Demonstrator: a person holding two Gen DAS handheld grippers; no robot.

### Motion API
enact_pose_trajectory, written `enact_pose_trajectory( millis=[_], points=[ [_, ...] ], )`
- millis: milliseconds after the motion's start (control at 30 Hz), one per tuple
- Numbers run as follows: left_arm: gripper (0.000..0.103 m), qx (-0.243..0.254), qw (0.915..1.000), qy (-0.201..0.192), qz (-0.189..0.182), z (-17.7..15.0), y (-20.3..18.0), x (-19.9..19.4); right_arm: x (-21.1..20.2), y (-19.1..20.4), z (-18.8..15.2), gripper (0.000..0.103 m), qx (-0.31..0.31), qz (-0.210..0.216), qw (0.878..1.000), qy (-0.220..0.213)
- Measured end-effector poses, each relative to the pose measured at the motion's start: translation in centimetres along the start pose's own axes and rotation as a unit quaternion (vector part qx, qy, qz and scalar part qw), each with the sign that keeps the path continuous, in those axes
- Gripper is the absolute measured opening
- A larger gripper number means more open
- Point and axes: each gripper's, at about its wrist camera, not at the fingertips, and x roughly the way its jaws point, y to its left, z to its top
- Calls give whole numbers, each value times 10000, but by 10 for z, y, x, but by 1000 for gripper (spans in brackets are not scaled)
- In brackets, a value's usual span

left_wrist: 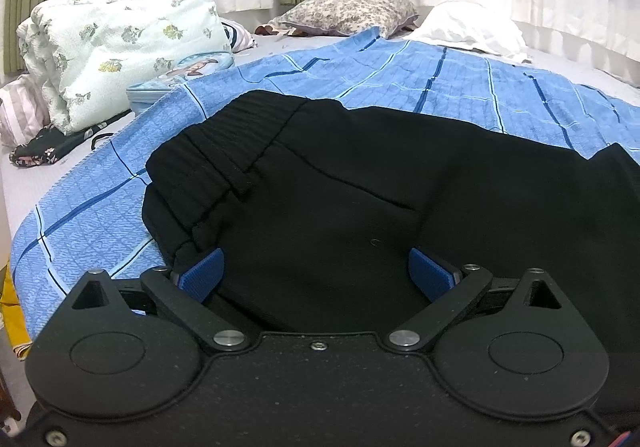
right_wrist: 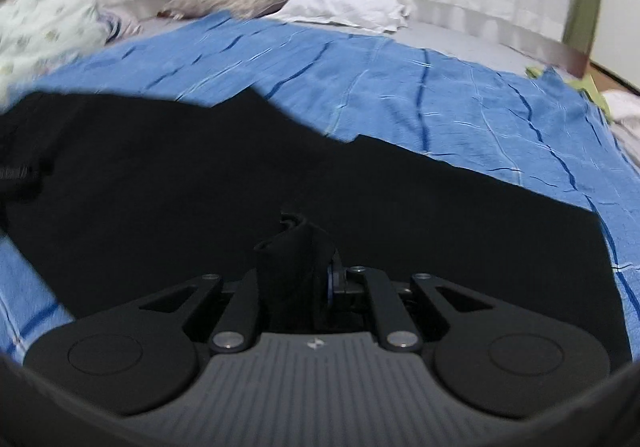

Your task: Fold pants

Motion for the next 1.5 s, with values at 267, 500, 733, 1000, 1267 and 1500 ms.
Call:
enact_pose_trajectory(
  millis=[267,500,733,1000,1267,1500],
  points=[
    [99,3,10000,-70,3,-3,-2,-2,-11,19,-6,13,-93,-108,9999,-85],
    [99,24,10000,-83,24,-4,-3,-2,-5,48,-1,13,39,50,9996,-285],
    [100,23,10000,-88,27,-4,-3,-2,1,82,-1,29,-348,78,9985,-404],
    [100,28,9999,-99,40,-2,-1,-1,-17,70,0,65,174,753,9961,-422],
    [100,32,9999,-101,48,-3,-2,-2,-40,74,2,73,143,982,9936,-549],
    [100,31,9999,-101,50,-3,-2,-2,-56,41,-1,78,364,57,9972,-657]
  ],
)
